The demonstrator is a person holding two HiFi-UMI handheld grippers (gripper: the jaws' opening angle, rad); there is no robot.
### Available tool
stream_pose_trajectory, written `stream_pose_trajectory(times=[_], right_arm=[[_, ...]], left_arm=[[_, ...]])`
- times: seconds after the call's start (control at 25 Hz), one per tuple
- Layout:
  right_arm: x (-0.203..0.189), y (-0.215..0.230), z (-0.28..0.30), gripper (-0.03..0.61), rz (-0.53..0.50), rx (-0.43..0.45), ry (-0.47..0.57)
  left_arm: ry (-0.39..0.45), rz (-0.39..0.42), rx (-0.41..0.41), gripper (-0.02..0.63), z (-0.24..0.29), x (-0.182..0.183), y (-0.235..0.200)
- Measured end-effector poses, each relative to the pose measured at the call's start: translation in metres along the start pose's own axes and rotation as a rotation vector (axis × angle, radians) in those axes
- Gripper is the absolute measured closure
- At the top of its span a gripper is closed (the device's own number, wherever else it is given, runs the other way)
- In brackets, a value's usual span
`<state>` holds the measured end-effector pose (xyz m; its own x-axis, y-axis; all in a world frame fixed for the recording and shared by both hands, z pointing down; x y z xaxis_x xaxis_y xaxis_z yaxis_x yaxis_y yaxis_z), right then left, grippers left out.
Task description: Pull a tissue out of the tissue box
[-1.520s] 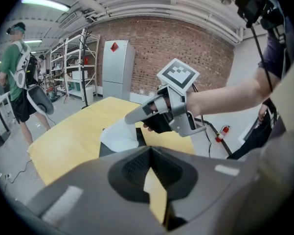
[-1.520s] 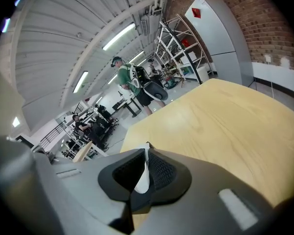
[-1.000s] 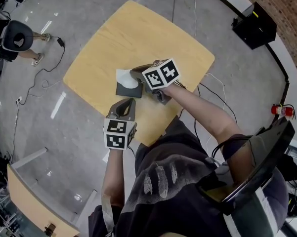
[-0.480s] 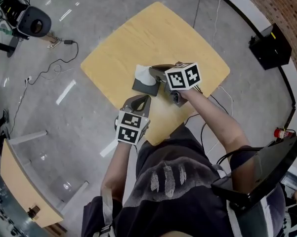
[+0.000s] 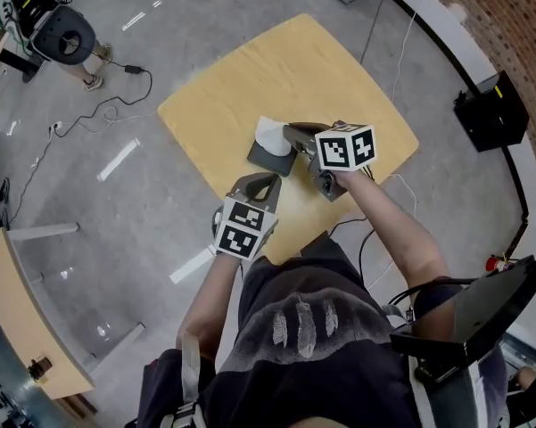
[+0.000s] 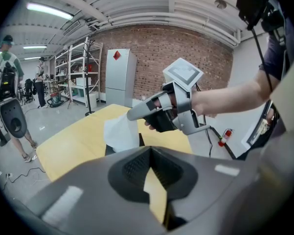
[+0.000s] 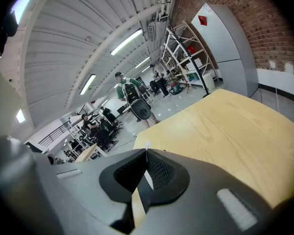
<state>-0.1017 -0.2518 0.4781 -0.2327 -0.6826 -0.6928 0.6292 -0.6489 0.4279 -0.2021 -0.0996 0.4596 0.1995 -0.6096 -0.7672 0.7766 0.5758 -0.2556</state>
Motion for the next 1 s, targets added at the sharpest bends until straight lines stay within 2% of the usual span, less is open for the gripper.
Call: stream_pose_trajectory(times=[0.2, 0.44, 1.0], right_arm=[[0.012, 0.036, -0.016, 0.578, 0.005, 0.002, 0.007], [0.009, 0.006, -0.016, 0.578, -0.019, -0.013, 0.020], [0.018, -0.008, -0.029, 0.578, -0.030, -0.034, 0.077]], left_arm=[[-0.004, 0.000, 0.000, 0.611, 0.032, 0.024, 0.009], [0.019, 0.010, 0.007, 0.611, 0.002, 0.011, 0.009], [0.044, 0.023, 0.017, 0.611, -0.015, 0.004, 0.013]])
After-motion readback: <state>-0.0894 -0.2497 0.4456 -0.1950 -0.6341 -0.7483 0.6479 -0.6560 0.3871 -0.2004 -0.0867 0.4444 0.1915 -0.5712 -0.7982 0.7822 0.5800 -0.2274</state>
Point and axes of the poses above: the fingertips, and each gripper's own axes: z forward along the fingers, y to its right, x out of its top, the point moved 9 cm from there along -z, backward along the fingers, and after that the axes turned 13 degrees about -x, right-handed, at the moved point
